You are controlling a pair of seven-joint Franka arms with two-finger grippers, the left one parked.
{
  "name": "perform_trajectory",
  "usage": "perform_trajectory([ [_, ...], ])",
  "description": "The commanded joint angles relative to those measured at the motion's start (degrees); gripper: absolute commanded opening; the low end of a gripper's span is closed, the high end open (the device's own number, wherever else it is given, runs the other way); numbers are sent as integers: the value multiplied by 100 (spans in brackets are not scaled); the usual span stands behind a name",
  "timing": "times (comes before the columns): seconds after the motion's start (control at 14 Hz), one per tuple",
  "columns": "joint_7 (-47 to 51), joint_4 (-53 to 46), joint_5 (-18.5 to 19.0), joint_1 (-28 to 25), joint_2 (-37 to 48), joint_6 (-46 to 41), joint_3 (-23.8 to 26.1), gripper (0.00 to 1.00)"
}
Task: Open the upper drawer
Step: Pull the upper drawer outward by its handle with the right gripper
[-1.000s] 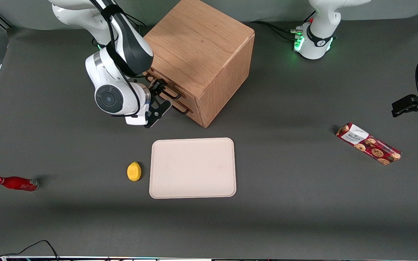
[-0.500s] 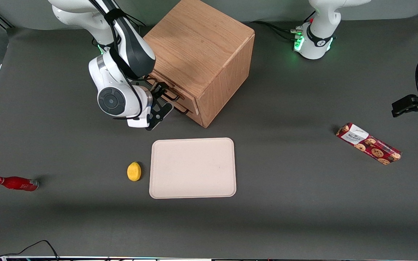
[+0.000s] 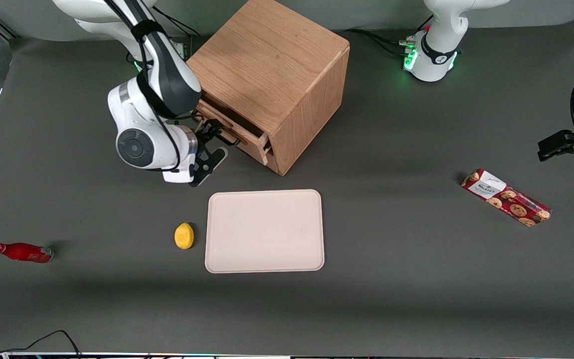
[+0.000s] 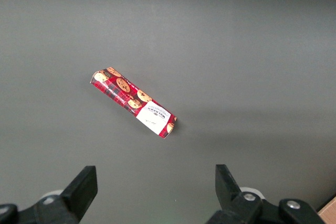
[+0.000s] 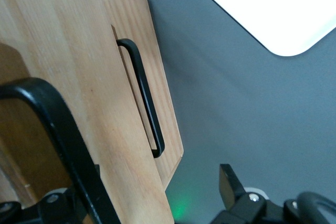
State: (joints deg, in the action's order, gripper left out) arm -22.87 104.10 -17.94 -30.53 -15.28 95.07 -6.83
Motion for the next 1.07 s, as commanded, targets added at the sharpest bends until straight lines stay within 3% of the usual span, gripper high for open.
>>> perform_trajectory([
  [0.0,-270,-249,-52,354,-185,21,260,100],
  [1.0,-1211,-944,229,1084,-669,21,375,100],
])
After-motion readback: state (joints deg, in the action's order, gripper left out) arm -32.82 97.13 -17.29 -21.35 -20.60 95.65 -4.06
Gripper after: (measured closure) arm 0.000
